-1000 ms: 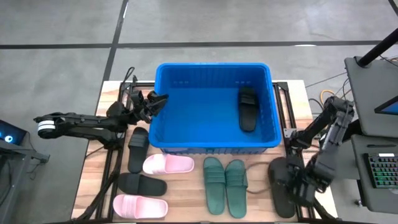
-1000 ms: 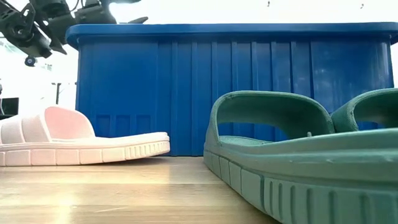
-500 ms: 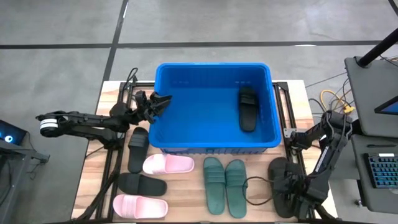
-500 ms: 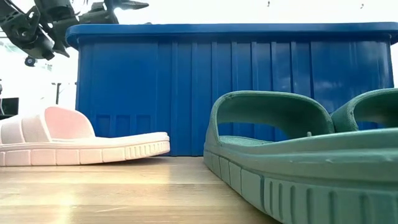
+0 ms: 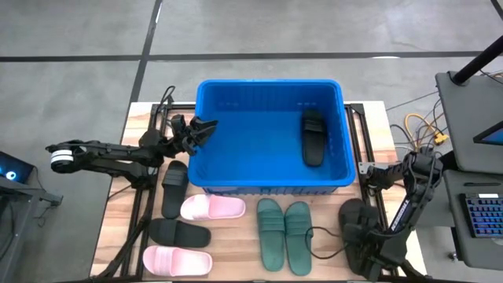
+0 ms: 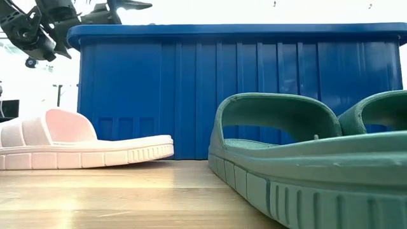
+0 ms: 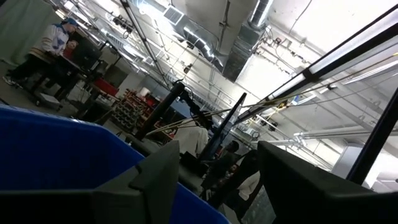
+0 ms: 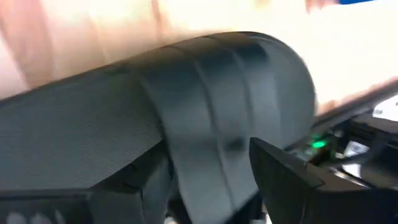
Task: Pick and place slides into bin
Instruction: Put the black slide into the blue container
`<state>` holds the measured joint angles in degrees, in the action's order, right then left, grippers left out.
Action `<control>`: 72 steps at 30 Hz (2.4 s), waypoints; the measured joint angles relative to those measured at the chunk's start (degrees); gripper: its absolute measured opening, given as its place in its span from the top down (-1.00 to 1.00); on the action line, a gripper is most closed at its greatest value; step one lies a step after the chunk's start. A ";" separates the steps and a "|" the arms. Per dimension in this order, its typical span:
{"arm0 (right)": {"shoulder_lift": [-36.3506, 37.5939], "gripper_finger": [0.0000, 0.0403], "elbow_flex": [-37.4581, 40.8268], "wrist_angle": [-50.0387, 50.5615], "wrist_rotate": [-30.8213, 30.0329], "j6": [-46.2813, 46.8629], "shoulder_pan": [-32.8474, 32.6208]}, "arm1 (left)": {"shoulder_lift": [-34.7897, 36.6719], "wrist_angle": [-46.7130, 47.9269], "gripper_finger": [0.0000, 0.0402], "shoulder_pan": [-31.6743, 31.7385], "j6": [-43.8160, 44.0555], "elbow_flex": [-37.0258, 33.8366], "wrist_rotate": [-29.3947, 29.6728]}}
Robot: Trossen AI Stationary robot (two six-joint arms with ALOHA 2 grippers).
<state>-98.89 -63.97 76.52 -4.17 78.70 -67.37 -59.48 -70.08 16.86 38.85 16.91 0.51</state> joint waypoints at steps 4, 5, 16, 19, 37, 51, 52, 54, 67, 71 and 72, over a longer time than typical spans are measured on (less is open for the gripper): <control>0.49 0.14 -0.37 3.20 -0.74 2.55 0.00 | -0.01 0.00 0.00 0.00 0.00 -0.02 0.00; 0.78 0.18 -0.28 3.20 -0.78 3.21 0.00 | -0.07 0.00 0.00 0.00 0.00 -0.02 0.00; 1.27 0.92 -0.17 2.55 0.02 7.93 0.00 | -0.11 0.01 0.00 0.00 -0.07 -0.03 0.13; 1.27 0.94 -0.40 2.72 0.07 9.59 0.00 | -0.11 0.02 0.00 0.00 -0.07 -0.09 0.15; 2.11 0.95 -20.08 11.90 -14.12 10.47 0.04 | -0.11 0.02 0.00 -0.04 -0.13 -0.11 0.24; 2.86 0.96 -37.07 13.50 -31.74 0.38 4.56 | -0.11 -0.23 0.00 -0.04 3.93 0.26 0.61; 2.86 0.96 -38.07 13.48 -34.62 -0.54 4.94 | -0.11 -0.22 0.00 -0.04 3.98 0.26 0.61; 2.89 0.96 -39.79 13.51 -39.37 -2.30 6.01 | -0.11 -0.22 0.00 -0.02 4.02 0.26 0.63; 3.86 0.96 -46.08 13.52 -47.37 -20.44 19.78 | -0.26 -0.16 0.00 0.00 4.28 0.26 0.68; 4.26 0.96 -47.53 13.47 -49.00 -27.01 24.85 | -0.26 -0.16 0.00 -0.03 4.31 0.26 0.68; 4.38 0.96 -47.82 13.50 -49.04 -28.44 26.21 | -0.26 -0.15 0.00 -0.04 4.31 0.26 0.68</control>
<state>-94.51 -111.79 90.01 -53.21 50.26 -41.17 -59.75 -70.24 16.82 43.16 17.17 1.19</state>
